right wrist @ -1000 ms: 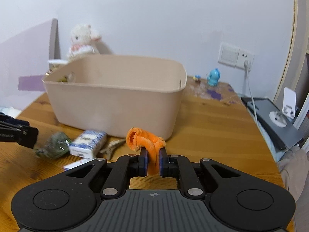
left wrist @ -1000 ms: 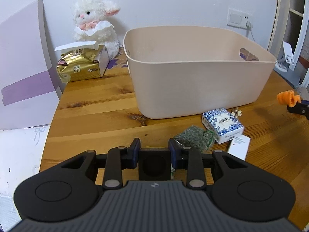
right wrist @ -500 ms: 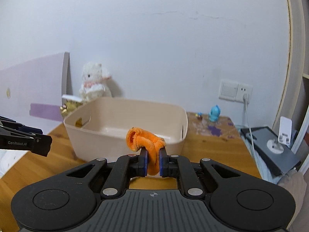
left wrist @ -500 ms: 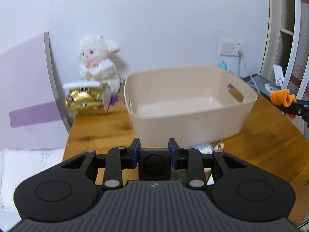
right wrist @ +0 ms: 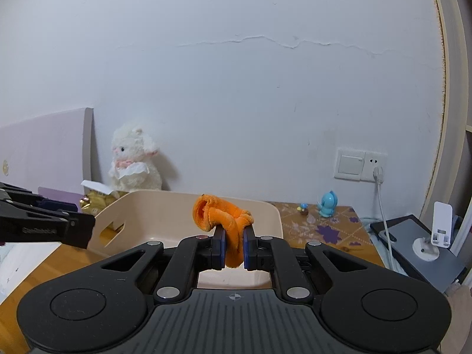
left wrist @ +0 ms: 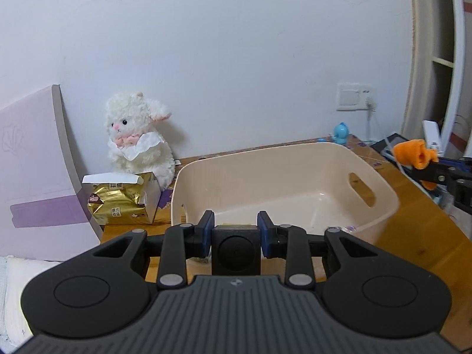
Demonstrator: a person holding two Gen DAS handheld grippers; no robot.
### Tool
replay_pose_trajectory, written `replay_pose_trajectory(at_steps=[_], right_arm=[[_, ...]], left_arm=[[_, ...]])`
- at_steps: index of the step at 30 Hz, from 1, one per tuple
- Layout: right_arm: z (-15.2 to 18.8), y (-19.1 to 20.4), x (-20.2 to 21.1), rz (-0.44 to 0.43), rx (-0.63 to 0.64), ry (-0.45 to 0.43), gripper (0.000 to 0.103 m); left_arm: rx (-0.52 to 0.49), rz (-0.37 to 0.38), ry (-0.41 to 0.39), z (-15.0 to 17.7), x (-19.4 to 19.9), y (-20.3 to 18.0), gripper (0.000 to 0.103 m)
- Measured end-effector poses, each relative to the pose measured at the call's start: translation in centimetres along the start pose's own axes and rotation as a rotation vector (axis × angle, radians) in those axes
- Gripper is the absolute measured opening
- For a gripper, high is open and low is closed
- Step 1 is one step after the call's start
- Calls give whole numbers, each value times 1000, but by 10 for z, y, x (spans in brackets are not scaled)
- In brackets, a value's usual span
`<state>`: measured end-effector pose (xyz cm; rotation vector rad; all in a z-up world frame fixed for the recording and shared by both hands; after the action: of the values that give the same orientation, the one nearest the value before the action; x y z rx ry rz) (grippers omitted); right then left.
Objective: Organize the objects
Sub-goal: 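Lower the black box into the bin with the left tool while the right tool drops the orange toy in, then move both tools back to the remaining items on the table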
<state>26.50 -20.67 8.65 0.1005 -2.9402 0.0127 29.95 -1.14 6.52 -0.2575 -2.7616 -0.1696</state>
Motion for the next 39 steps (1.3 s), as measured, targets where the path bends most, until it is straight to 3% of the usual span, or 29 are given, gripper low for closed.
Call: replay_pose_trajectory(at_steps=[12,22,24,26,28,30,39], right_arm=[[31,-16,-67,34,-26,103,11],[72,-14,-101,13,-28,262,14],[72,-12,-100,8,-31,260,33],[68,-9,-96,4,-29,245,41],[62,-7,-92,3,-23,229,50],[54,-6,-84,10,-23,204,70],[27,6,-38,-6,-16,120,90]], left_arm=[[3,-45,126,23,-93,-11,34],[-17,-49,240,56,-126,-15,34],[-16,-36,243,57,-124,-16,35],[-27,-36,232,54,-119,-18,44],[-37,-38,213,48,-112,-17,78],[-40,-27,198,42,-103,-16,89],[-24,-35,163,35,-58,-1,90]])
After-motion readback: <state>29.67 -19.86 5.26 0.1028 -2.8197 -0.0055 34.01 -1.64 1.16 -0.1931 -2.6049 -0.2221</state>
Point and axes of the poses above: each gripper's, at about its wrist camera, not at the fingertips, and x roughly against the way its jaws point, y to its left, z to its underside, the point moved 9 cm from there along -x, roughly the way its jaws point, and after that the axes turned 11 degrees about -y, right-handed, at the moved point
